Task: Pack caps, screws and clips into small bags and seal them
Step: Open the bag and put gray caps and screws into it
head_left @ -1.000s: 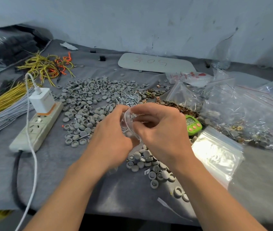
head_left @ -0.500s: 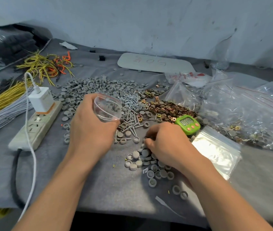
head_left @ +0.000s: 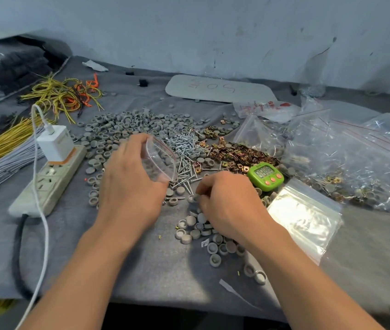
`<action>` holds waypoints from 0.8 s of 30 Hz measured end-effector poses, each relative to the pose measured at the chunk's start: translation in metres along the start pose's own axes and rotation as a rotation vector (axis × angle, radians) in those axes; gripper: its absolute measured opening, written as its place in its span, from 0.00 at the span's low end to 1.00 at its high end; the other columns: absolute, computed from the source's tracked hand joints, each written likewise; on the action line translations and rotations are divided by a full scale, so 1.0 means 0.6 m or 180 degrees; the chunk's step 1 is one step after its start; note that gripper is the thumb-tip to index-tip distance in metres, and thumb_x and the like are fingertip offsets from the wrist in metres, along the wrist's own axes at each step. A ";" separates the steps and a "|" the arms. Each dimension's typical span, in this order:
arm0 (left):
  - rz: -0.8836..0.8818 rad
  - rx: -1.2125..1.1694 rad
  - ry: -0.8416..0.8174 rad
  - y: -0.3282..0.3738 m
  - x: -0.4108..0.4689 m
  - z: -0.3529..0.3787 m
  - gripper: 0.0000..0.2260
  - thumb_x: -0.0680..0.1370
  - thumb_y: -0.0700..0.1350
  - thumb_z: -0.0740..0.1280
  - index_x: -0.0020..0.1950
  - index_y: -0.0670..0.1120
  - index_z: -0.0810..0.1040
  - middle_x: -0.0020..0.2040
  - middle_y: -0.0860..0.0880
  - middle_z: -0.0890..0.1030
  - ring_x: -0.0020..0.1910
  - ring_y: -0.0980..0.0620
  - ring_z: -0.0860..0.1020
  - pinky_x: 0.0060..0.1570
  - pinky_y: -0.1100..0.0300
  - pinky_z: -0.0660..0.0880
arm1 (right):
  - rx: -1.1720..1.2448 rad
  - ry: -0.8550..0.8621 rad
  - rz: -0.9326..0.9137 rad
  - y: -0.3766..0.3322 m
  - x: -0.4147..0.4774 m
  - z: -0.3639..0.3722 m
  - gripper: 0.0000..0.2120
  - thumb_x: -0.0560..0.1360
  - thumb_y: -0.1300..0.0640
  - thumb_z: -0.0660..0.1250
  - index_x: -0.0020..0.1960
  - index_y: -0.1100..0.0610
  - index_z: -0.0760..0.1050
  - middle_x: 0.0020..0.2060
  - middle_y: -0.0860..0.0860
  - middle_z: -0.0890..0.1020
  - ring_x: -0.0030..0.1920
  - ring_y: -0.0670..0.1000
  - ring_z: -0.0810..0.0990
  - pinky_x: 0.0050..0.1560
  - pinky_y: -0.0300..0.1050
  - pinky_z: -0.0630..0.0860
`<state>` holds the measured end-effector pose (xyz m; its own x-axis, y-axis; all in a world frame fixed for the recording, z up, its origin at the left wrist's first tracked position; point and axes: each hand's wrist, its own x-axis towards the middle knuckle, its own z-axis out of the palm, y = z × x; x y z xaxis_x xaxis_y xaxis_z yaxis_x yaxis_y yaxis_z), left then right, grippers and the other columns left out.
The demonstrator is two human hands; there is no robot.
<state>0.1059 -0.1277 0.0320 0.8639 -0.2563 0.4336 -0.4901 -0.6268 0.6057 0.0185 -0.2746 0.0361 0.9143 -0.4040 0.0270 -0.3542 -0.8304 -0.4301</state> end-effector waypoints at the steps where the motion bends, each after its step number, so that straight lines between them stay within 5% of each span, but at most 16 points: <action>1: 0.0008 0.0018 -0.0097 0.002 -0.002 0.002 0.29 0.70 0.45 0.78 0.68 0.56 0.70 0.56 0.56 0.73 0.53 0.52 0.73 0.51 0.55 0.67 | 0.0218 0.0270 0.0006 0.001 0.000 0.001 0.06 0.79 0.54 0.69 0.50 0.47 0.85 0.44 0.46 0.86 0.47 0.51 0.83 0.59 0.51 0.80; 6: 0.0177 -0.0038 -0.0461 0.014 -0.011 0.013 0.31 0.70 0.47 0.78 0.69 0.58 0.70 0.55 0.60 0.73 0.55 0.54 0.73 0.54 0.56 0.70 | 0.1302 0.1137 -0.0348 -0.003 0.002 -0.004 0.05 0.76 0.55 0.73 0.46 0.46 0.87 0.32 0.34 0.80 0.36 0.37 0.80 0.35 0.27 0.70; 13: 0.0283 -0.0321 -0.0811 0.025 -0.016 0.017 0.26 0.69 0.47 0.77 0.62 0.62 0.72 0.53 0.62 0.76 0.51 0.57 0.75 0.41 0.65 0.65 | 0.1487 0.0889 -0.0772 -0.015 0.000 0.002 0.02 0.73 0.52 0.76 0.44 0.45 0.87 0.25 0.42 0.78 0.24 0.43 0.69 0.26 0.34 0.66; 21: -0.0159 -0.0540 -0.0374 0.011 -0.002 0.001 0.20 0.70 0.51 0.80 0.56 0.61 0.74 0.49 0.60 0.80 0.46 0.63 0.77 0.40 0.65 0.68 | 0.1625 0.1538 -0.0378 -0.003 0.012 -0.003 0.08 0.78 0.54 0.72 0.40 0.48 0.86 0.30 0.35 0.81 0.32 0.38 0.79 0.30 0.30 0.70; 24: -0.0354 -0.0711 0.0089 0.004 0.005 -0.009 0.21 0.70 0.49 0.80 0.56 0.60 0.73 0.48 0.61 0.79 0.46 0.59 0.78 0.41 0.69 0.67 | 0.1269 0.0949 -0.0195 0.005 0.013 0.003 0.06 0.78 0.54 0.71 0.49 0.48 0.87 0.35 0.38 0.84 0.33 0.38 0.80 0.36 0.29 0.75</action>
<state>0.1069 -0.1259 0.0383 0.9119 -0.1725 0.3725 -0.4085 -0.4712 0.7818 0.0246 -0.2796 0.0334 0.8147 -0.4995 0.2946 -0.1460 -0.6683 -0.7294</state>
